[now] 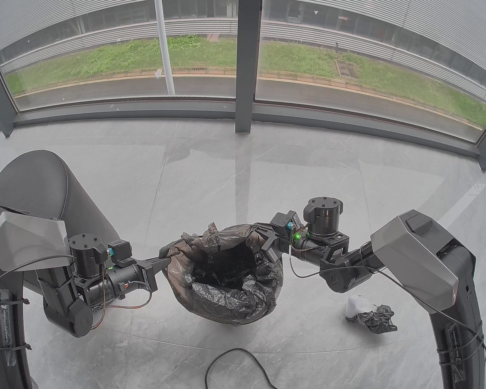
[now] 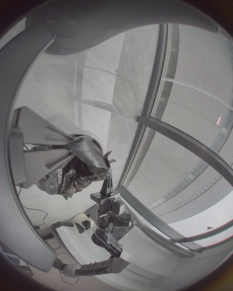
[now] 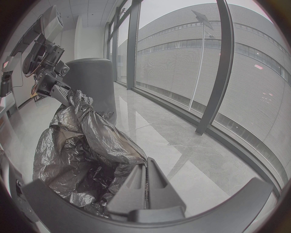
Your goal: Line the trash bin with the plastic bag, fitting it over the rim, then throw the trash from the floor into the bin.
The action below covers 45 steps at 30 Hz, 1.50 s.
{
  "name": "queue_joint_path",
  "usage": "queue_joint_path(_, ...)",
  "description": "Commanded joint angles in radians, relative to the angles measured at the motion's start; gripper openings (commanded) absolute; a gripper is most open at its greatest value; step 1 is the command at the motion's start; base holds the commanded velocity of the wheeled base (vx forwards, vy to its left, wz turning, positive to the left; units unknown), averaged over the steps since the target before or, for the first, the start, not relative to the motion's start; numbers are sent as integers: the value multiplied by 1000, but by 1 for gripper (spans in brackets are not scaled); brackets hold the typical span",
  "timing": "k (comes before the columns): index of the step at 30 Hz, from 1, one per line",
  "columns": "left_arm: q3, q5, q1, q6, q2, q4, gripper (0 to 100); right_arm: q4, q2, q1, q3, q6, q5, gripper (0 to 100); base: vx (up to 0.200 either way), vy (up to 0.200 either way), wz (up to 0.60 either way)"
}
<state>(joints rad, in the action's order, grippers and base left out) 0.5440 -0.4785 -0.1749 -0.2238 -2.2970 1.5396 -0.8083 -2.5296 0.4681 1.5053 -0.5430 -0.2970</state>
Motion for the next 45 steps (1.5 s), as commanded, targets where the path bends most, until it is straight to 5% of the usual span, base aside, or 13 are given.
queue_joint_path(1,1,0,3,-2,-7,-1,0,-2,0,0,1,0,-1,0,0,0,0)
queue_joint_path(21,145,63,-31,-9,-56,-67,0,8,-20,-31,19,0,16,0,0,0,0)
queue_joint_path(22,159,70,-29,-9,-58,-72,0,6,-23,-31,21,0,16,100,0,0,0)
queue_joint_path(45,290,89,-37,-6,-113,-125,0,-11,-72,-60,122,1,128,100,0,0,0)
